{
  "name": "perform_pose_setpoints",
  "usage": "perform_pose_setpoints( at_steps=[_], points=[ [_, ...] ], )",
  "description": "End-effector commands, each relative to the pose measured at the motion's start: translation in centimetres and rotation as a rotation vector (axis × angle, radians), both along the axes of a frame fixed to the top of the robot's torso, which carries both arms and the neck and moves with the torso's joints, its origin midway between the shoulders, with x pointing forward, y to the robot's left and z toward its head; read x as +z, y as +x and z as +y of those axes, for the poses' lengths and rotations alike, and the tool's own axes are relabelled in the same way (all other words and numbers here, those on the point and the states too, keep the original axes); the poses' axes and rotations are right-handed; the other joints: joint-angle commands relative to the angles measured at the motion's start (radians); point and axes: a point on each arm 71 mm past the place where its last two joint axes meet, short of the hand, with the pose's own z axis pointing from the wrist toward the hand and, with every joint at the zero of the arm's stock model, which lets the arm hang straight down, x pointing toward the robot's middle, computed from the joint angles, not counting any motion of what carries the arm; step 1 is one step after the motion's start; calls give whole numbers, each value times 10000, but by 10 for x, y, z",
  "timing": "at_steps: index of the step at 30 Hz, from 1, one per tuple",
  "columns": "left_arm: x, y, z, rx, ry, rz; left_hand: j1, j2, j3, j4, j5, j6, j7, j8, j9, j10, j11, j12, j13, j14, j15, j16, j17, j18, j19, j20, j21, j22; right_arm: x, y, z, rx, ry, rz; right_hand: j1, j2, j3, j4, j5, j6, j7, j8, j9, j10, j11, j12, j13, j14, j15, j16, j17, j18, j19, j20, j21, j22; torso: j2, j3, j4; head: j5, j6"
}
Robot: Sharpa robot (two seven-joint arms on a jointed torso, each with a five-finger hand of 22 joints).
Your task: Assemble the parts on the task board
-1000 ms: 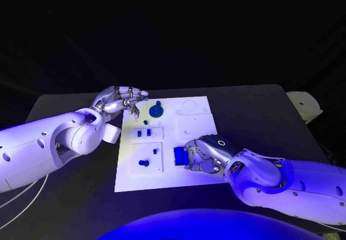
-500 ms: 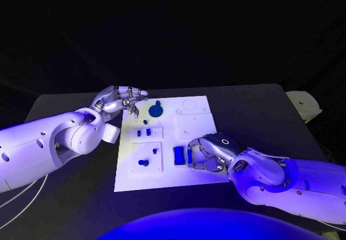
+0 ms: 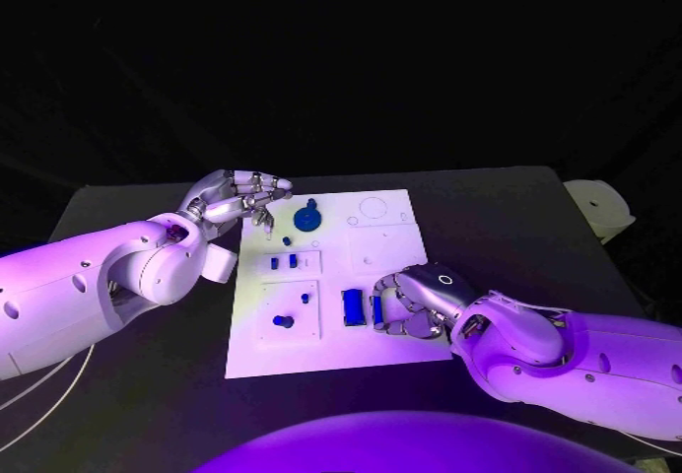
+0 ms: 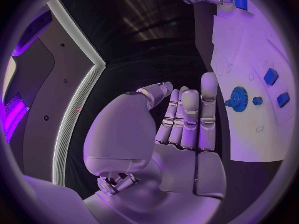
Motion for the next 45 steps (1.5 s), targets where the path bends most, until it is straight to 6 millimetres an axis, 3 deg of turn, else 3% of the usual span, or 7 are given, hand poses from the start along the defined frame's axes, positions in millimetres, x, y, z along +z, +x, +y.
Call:
perform_pose_setpoints(
  at_steps=[1, 9, 21, 45],
  points=[
    [1, -1, -2, -182, -72, -31, -55, -65, 20, 52, 44, -63, 28, 46, 15, -81, 1, 56, -15, -20, 17, 68, -8, 160, 15, 85, -38, -8, -2, 0, 1, 190, -240, 68, -47, 22, 58, 8, -30, 418, -365, 91, 22, 51, -70, 38, 1537, 974, -83, 47, 2366, -144, 1045, -42, 45, 2631, 2, 4, 6, 5, -4],
    [1, -1, -2, -179, -65, -21, -55, -65, 20, 52, 44, -63, 28, 46, 15, -81, 1, 56, -15, -20, 17, 68, -8, 160, 15, 85, -38, -8, -2, 0, 2, 246, -234, 61, -66, -32, 81, -10, -83, 291, -332, 2, -41, 1, -49, -29, 1490, 969, -73, 37, 2350, -144, 1045, -43, 45, 2631, 7, 0, -10, 27, -25],
    [1, -1, -2, -198, -45, 0, -55, -65, 20, 52, 44, -63, 28, 46, 15, -81, 1, 56, -15, -20, 17, 68, -8, 160, 15, 85, -38, -8, -3, 1, 2, 241, -336, 55, 6, -200, 155, -15, -178, -394, -115, -371, -245, -212, 144, -261, 1322, 964, 87, 25, 2334, -144, 1045, 76, 45, 2631, 0, 3, -1, 30, -35],
    [1, -1, -2, -208, -27, 19, -60, -67, 21, 67, 44, -80, 29, 55, 18, -100, 3, 76, -21, -23, 21, 78, -9, 160, 15, 90, -44, -14, -4, 0, 0, 215, -538, 190, -30, -319, 82, 6, -257, -560, -61, -441, -287, -307, 195, -364, 1244, 959, 131, 15, 2318, -144, 1045, 121, 45, 2631, -1, 3, -7, 15, -59]
  ],
)
